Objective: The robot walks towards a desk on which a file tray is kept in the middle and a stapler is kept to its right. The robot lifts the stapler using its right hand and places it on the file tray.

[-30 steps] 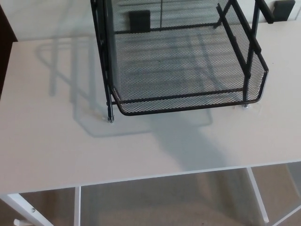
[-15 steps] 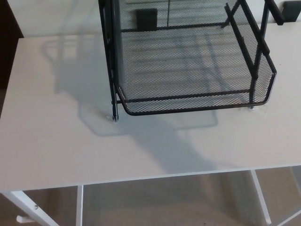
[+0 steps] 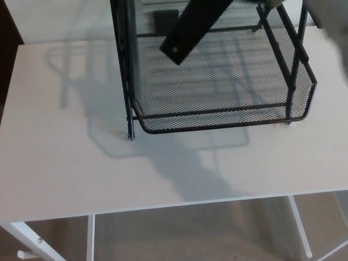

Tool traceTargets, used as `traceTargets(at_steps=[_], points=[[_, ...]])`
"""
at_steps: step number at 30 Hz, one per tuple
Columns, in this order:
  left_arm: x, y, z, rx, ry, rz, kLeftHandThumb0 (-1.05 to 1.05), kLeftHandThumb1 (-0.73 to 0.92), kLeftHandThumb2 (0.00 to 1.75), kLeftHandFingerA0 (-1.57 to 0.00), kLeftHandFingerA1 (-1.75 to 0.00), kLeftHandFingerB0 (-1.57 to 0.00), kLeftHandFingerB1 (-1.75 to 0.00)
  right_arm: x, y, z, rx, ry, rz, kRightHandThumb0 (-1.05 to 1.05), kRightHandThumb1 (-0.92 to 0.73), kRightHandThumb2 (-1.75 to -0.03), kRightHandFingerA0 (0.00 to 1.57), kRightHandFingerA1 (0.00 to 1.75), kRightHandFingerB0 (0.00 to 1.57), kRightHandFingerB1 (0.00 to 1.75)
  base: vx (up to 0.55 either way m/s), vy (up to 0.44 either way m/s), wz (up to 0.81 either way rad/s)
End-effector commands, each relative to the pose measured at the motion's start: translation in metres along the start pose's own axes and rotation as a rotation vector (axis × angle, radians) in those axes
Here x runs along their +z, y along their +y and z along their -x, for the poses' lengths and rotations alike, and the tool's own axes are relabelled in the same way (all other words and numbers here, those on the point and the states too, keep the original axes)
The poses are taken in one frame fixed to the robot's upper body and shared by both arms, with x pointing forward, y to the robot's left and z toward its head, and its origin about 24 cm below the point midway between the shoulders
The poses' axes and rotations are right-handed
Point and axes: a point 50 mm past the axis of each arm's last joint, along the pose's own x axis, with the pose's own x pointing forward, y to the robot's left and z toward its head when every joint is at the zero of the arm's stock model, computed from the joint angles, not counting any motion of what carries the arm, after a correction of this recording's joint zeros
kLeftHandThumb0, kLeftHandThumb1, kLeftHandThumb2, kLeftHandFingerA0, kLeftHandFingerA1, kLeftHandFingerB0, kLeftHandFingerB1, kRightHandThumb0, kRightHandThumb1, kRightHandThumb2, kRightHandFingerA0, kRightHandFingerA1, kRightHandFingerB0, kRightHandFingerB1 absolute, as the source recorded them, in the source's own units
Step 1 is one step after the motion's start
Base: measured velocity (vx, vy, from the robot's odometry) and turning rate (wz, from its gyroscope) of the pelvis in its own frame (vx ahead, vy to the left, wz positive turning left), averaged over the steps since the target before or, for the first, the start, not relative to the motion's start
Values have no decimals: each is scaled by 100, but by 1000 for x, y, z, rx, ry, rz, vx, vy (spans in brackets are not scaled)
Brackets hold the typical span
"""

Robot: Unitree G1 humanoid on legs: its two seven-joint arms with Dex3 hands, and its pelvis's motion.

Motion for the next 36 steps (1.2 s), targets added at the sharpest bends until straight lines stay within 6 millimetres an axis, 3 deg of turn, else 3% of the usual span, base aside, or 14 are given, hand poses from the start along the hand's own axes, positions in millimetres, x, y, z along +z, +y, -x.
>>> traceTargets(at_steps=[1, 7, 8, 9, 12, 13, 14, 15, 16, 23, 25, 30, 31, 36], points=[[1, 3, 1, 9, -28, -41, -64, 91, 67, -43, -50, -32, -40, -5, 19, 1, -47, 132, -93, -20, -58, -97, 83, 175, 72, 151, 0, 0, 0], [2, 2, 1, 16, -22, -57, -65, 90, 67, -45, -48, -35, -38, -22, 46, 13, -49, 311, -254, -27, -72, -79, 76, 171, 72, 113, 0, 0, 0], [2, 2, 0, 20, -19, -55, -65, 90, 67, -47, -49, -35, -38, -29, 58, 20, -39, 366, -314, -28, -71, -67, 78, 141, 75, 66, 0, 0, 0], [2, 2, 0, 20, -19, -56, -65, 90, 67, -46, -49, -35, -38, -33, 64, 23, -35, 386, -329, -26, -69, -79, 76, 153, 75, 105, 0, 0, 0], [3, 1, 0, 9, -25, -66, -65, 91, 67, -44, -49, -34, -39, -43, 73, 34, -16, 426, -286, -24, -71, -73, 78, 164, 74, 105, 0, 0, 0], [3, 2, 0, 13, -22, -62, -65, 91, 67, -44, -49, -35, -39, -45, 74, 36, -9, 420, -281, -20, -72, -69, 90, 173, 63, 140, 0, 0, 0], [3, 3, 1, 13, -23, -56, -65, 91, 67, -44, -49, -34, -39, -49, 71, 40, 16, 414, -257, -21, -72, -66, 84, 169, 68, 137, 0, 0, 0], [3, 2, 1, 14, -24, -53, -64, 90, 67, -45, -49, -34, -39, -51, 68, 42, 46, 441, -222, -36, -49, -90, 103, 129, 77, 90, 0, 0, 0], [4, 2, 0, 19, -21, -41, -63, 90, 67, -46, -51, -35, -40, -55, 61, 43, 95, 458, -194, -26, -73, -68, 78, 149, 78, 74, 0, 0, 0], [2, 3, 1, 16, -14, -59, -64, 91, 67, -44, -50, -35, -40, -66, 43, 53, 136, 478, -90, -30, -72, -63, 77, 137, 72, 50, 0, 0, 0], [0, 4, 1, 12, -17, -52, -64, 90, 67, -43, -51, -34, -40, -68, 36, 55, 189, 476, -59, -40, -73, -62, 64, 79, 48, 37, 0, 0, 0], [-1, 3, 1, 15, -6, -54, -64, 90, 67, -43, -48, -34, -39, -58, 23, 51, 297, 450, 2, -64, -64, -59, 1, 32, 8, 27, 0, 0, 0], [-1, 3, 1, 16, -2, -56, -64, 90, 67, -43, -48, -34, -39, -55, 21, 50, 319, 443, 13, -82, -50, -83, 0, 7, 8, 14, 0, 0, 0], [-2, 3, 2, 9, -7, -53, -64, 91, 67, -43, -50, -35, -40, -43, 9, 44, 390, 385, 11, -90, -51, -82, 0, 7, 8, 2, 0, 0, 0]])
